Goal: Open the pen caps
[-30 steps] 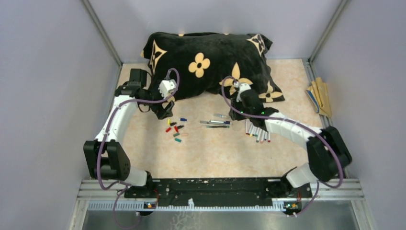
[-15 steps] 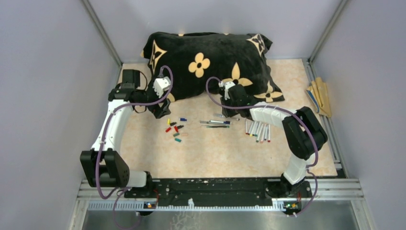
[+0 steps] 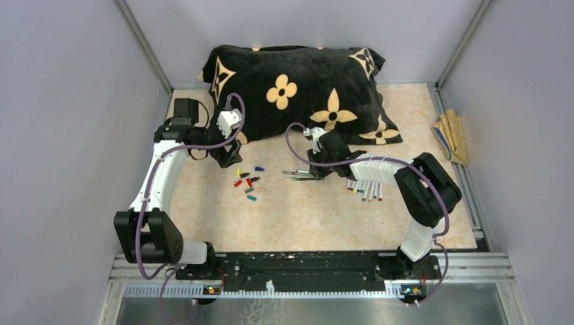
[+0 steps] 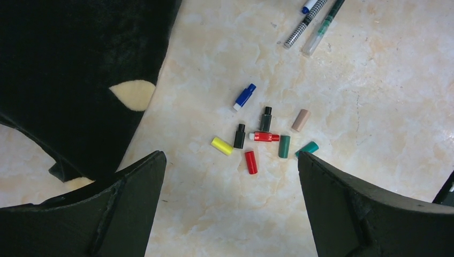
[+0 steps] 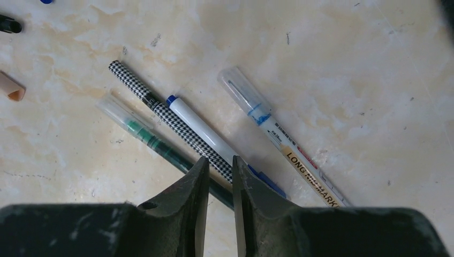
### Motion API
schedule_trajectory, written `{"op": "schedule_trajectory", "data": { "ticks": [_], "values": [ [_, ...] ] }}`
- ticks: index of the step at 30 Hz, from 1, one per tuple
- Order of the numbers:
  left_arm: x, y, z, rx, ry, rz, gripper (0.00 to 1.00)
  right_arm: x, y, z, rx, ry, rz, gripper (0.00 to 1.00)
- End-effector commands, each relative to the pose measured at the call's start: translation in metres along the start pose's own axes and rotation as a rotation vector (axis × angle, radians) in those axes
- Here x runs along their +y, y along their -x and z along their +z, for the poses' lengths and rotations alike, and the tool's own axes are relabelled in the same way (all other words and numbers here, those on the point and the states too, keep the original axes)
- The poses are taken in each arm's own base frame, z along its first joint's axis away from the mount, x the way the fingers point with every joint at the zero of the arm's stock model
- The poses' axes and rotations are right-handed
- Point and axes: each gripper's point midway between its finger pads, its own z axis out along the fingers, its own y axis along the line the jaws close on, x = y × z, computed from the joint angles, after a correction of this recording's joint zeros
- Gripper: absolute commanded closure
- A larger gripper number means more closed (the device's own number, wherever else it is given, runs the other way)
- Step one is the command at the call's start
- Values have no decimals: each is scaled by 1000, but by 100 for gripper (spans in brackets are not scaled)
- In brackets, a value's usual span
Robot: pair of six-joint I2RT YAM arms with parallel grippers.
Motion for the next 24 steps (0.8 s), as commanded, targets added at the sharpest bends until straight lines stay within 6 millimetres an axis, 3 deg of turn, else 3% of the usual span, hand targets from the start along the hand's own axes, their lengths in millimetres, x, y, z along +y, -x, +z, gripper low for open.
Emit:
{"op": "schedule_trajectory", "data": {
  "ticks": [1,10,14,17,21,24],
  "values": [
    [-6,-3,0,-6,-25,2,1,3,15,6,-44,19,-1,79],
    [-7,-4,0,-3,-32,8,1,4,-9,9,-3,24,-3,82],
    [-8,-2,-1,-6,-37,7,1,3,-11,11,3,17,6,82],
    [-9,-4,-1,-1,-42,10,1,3,3,6,-24,10,-7,81],
    [-9,-7,0,8,-44,13,1,17,38,-6,-84,65,-28,79],
    [-11,-7,0,6,-51,12,1,19,48,-7,-102,70,-27,79]
  ]
}}
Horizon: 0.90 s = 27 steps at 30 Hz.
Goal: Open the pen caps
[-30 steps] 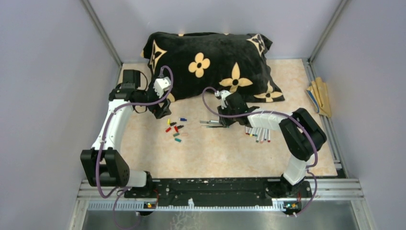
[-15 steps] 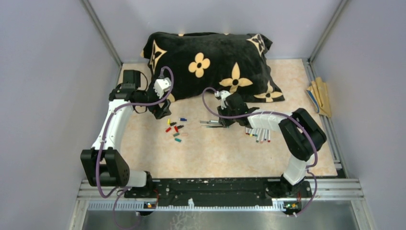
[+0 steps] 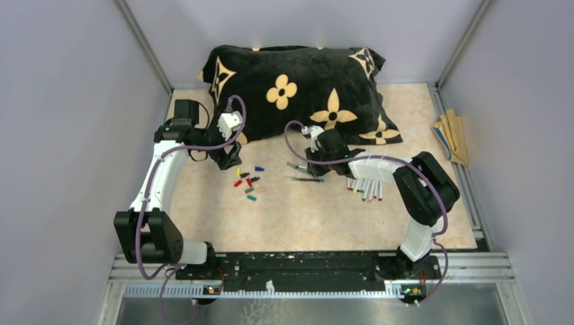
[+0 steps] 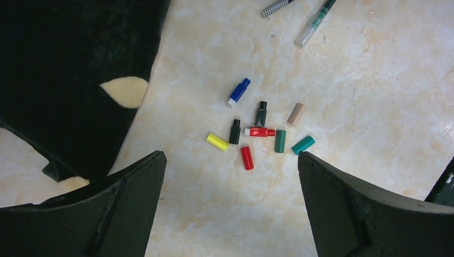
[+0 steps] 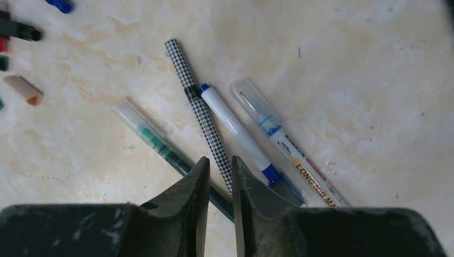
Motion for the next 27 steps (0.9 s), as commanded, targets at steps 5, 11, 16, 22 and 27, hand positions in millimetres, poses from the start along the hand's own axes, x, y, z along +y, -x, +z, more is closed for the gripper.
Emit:
{"op": "schedule_trajectory", "data": {
  "ticks": [5,11,16,22,27],
  "values": [
    [-7,-6,0,5,-34,3,1,10,34,0,-47,33,-34,78],
    [-9,-8,1,9,-38,13,1,4,18,6,-29,13,-21,76],
    [-9,-8,0,12,-41,10,1,3,10,10,-2,12,-32,74],
    [-10,-10,1,20,-42,14,1,9,-6,11,10,38,-29,74],
    [-8,-6,0,9,-44,16,1,7,-19,16,34,27,-34,73]
  ]
}}
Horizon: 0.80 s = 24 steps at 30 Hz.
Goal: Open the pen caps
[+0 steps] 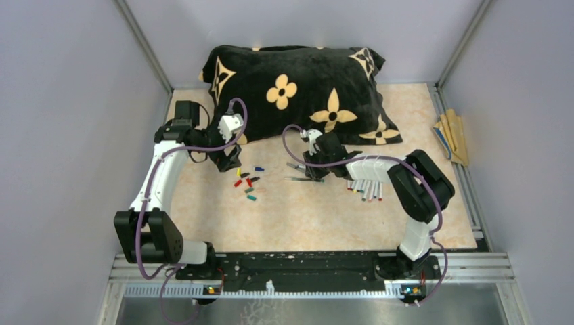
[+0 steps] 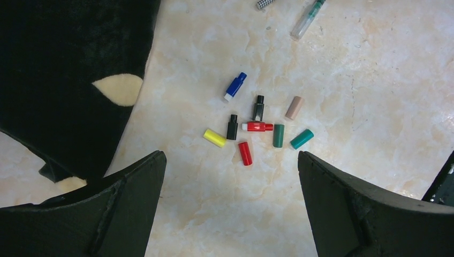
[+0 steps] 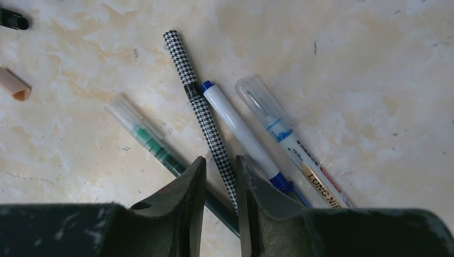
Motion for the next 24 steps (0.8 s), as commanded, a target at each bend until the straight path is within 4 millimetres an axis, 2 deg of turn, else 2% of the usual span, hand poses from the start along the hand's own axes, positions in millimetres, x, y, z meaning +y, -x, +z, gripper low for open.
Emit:
{"op": "schedule_trajectory", "data": {
  "ticks": [1,3,6,12,14,20,24],
  "values": [
    [-5,0,0,-9,-30,-5,1,2,-16,6,32,0,-23,74],
    [-6,1,-1,-13,-36,-5,1,4,-15,7,32,-5,-46,76],
    [-9,1,0,-19,-53,2,1,8,-10,7,25,1,-87,84],
    [-18,-2,5,-38,-101,49,1,20,21,-9,-46,39,-170,100],
    [-21,-5,7,-42,-114,73,1,23,35,-16,-80,53,-200,100],
    [-29,-9,12,-63,-154,143,1,41,50,-32,-100,129,-197,100],
    [-32,-5,11,-94,-162,238,1,58,67,-48,-139,194,-156,100]
  ]
}}
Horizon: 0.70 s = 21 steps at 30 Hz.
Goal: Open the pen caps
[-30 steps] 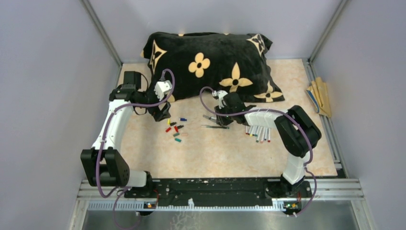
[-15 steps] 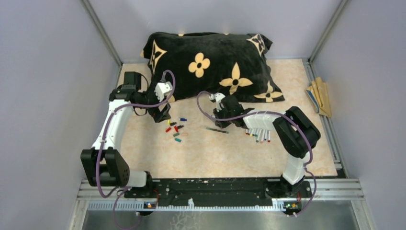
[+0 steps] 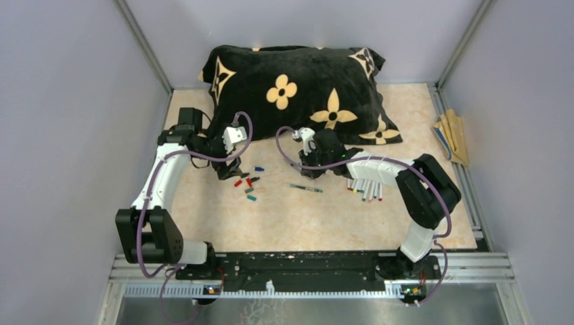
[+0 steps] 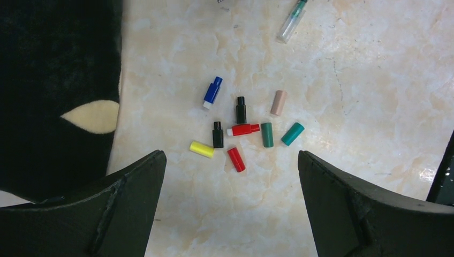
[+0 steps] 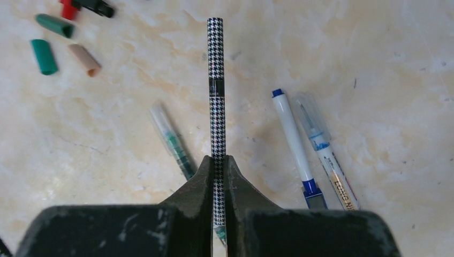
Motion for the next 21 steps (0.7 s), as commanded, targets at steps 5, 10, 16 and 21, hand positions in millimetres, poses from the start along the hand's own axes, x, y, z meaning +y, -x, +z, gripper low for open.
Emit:
{"op": "schedule_trajectory", "data": {
  "ticks": [5,10,16,21],
  "values": [
    [-18,22,-3,-92,-30,358,1,62,73,-48,-143,270,79,100],
    [-35,35,2,-53,27,723,1,93,87,-65,-141,436,156,100],
    [-46,60,14,-52,126,1085,1,115,93,-76,-115,565,197,100],
    [-48,64,29,-10,95,1138,3,121,91,-80,-97,600,198,100]
  ]
}}
